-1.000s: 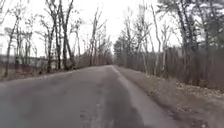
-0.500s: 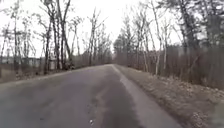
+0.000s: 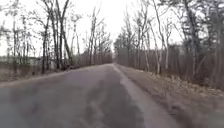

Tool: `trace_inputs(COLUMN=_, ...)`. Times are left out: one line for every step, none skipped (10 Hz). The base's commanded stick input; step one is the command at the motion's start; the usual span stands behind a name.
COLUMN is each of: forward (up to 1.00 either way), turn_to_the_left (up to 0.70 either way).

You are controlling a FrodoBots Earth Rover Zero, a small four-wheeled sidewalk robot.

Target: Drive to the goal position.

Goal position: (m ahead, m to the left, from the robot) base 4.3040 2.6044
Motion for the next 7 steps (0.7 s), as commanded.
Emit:
trace_inputs(forward=0.85, turn_to_the_left=0.00)
trace_inputs(forward=0.85, turn_to_the_left=0.00)
trace_inputs(forward=0.85, turn_to_the_left=0.00)
trace_inputs(forward=0.85, turn_to_the_left=0.00)
trace_inputs(forward=0.85, turn_to_the_left=0.00)
trace_inputs(forward=0.85, turn_to_the_left=0.00)
trace_inputs(forward=0.85, turn_to_the_left=0.00)
